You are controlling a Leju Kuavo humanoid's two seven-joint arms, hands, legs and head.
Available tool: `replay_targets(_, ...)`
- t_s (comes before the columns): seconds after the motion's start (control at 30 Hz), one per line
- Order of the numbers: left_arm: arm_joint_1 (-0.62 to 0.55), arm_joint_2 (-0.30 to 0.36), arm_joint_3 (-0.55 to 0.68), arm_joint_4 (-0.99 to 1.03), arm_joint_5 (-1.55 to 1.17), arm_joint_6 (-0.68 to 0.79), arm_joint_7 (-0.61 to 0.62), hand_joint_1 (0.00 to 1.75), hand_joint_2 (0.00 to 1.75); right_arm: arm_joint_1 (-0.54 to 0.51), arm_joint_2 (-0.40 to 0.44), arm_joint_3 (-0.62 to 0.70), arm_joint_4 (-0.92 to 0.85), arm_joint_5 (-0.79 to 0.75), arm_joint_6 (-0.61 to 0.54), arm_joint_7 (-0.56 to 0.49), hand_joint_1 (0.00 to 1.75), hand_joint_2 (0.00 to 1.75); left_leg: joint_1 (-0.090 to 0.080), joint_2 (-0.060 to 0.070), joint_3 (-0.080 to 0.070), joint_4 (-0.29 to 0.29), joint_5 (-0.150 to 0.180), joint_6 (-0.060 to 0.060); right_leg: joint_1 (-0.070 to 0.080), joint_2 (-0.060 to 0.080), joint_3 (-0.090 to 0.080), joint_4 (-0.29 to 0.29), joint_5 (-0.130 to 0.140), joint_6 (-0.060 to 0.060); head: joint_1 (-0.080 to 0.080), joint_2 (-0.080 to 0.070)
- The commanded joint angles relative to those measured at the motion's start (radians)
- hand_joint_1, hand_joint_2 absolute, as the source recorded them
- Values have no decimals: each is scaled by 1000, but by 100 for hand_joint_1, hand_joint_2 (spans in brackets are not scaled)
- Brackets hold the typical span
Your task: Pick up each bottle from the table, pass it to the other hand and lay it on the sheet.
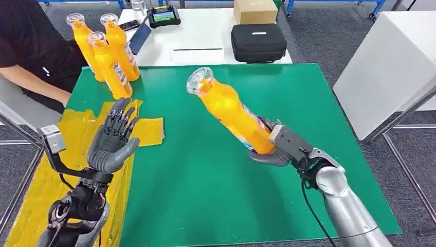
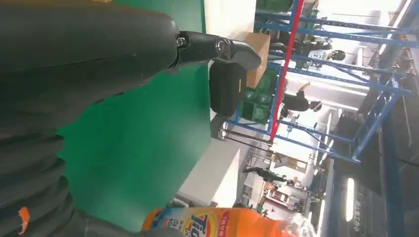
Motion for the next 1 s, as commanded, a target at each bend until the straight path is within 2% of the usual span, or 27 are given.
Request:
replay_targets(0.03, -75, -49, -73, 26, -84, 25, 11, 0, 175, -179, 166, 125, 183, 47, -35, 76, 175, 175, 0, 4, 0, 1, 0, -1, 0, 4, -1, 0, 1, -1, 0, 0)
replay_targets(0.07, -82, -55, -85, 27, -99, 33, 9, 0, 175, -198, 184, 138, 201, 50, -41, 79, 175, 175, 0, 7, 2, 1, -1, -3, 0, 8, 1, 1, 0, -2, 0, 0)
replay_targets(0.27, -130, -73, -141, 40, -48, 21, 11, 0, 175, -303, 265, 214, 292, 49, -51, 98, 175, 175, 0, 5, 1, 1, 0, -3, 0, 5, -1, 2, 0, -2, 0, 0)
replay_targets(0.43, -158, -104, -171, 56, 167, -32, 67, 0, 175, -351, 319, 275, 327, 57, -53, 115, 175, 175, 0, 3, 0, 1, 0, -2, 0, 4, -1, 1, 0, -1, 0, 0)
replay_targets(0.57, -174, -111, -195, 75, 279, -55, 78, 0, 175, -352, 326, 302, 336, 65, -59, 121, 175, 175, 0, 2, 2, 0, 0, -3, 0, 3, 1, 1, -1, -2, 0, 0)
replay_targets(0.9, -196, -131, -207, 82, 311, -45, 76, 0, 175, -328, 330, 320, 321, 81, -68, 130, 175, 175, 0, 0, 1, 0, 0, -3, 0, 2, 1, 1, -1, -2, 0, 0)
replay_targets(1.0, -201, -139, -191, 83, 284, -5, 63, 0, 175, -282, 348, 337, 295, 75, -52, 157, 175, 175, 1, 1, 0, 0, 0, -2, 0, 2, 0, 1, -1, -1, 0, 0)
